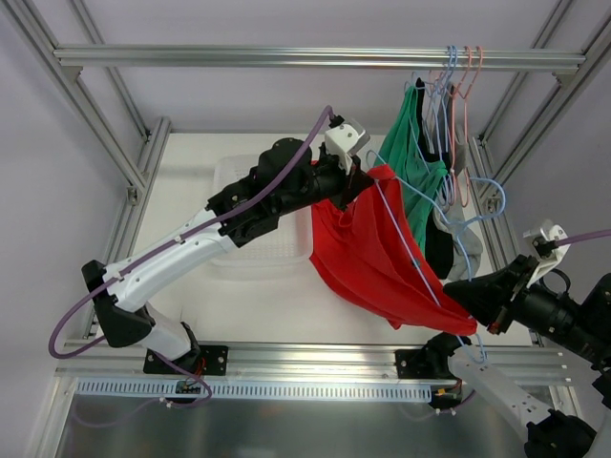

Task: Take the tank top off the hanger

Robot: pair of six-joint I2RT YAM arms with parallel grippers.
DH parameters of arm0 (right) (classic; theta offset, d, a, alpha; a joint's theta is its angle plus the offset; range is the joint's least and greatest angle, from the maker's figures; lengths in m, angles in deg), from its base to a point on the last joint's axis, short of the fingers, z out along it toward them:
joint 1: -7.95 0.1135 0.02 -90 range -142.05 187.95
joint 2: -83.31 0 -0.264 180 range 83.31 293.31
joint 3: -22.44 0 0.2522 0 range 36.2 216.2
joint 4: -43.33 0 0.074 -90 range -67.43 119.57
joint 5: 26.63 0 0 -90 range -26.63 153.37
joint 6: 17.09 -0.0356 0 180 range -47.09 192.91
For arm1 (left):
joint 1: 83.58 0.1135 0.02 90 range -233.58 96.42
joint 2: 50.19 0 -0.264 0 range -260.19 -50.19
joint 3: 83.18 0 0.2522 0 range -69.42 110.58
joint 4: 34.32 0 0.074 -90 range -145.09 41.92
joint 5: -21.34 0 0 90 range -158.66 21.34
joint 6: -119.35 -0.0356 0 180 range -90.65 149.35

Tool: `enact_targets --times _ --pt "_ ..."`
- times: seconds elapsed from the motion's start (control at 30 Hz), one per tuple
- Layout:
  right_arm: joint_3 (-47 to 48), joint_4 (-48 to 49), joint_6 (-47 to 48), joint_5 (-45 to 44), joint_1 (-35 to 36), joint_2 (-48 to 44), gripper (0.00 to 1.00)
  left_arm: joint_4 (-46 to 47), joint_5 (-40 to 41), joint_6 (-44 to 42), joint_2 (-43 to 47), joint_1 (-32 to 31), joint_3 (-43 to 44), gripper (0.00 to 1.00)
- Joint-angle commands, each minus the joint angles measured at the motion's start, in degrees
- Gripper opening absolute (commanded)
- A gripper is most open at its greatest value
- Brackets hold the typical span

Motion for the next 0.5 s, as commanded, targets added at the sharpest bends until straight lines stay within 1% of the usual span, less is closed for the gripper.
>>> enact_targets --times 0.0,0.03,0.1,0.13,0.27,0.3,0.33,0.4,0.47 --pt "2.39 -4.17 4.10 -2.51 0.03 -2.14 0.00 3.44 7.96 0.89 6.74 -1.22 -0.53 0.00" --pt "3.27 -6.54 5.68 -2.25 0.03 -2.67 0.00 3.44 10.84 0.89 7.89 -1.83 -0.18 0.00" --pt "5.47 -7.96 6.92 -1.03 0.12 -5.21 0.00 3.36 12.36 1.24 10.89 -2.18 1.13 0.00" --pt "6.26 -9.01 7.53 0.98 0.12 -6.01 0.00 3.36 13.67 1.50 11.68 -2.27 2.79 0.00" --pt "10.21 -8.94 10.09 7.23 1.52 -9.53 0.00 2.48 15.61 2.64 14.32 -2.27 6.84 0.00" --pt "11.53 -7.63 10.26 8.90 1.78 -10.05 0.00 2.04 15.71 2.91 14.58 -2.27 7.20 0.00" --pt "11.89 -6.48 10.35 9.61 2.05 -11.28 0.00 1.52 15.79 3.17 14.93 -2.27 6.94 0.00" --pt "12.15 -3.76 10.27 10.32 2.31 -12.16 0.00 0.46 13.09 4.13 16.51 -2.27 5.19 0.00" --pt "11.80 0.63 10.09 10.58 2.31 -12.00 0.00 0.45 9.05 4.75 19.05 -2.19 -0.51 0.00"
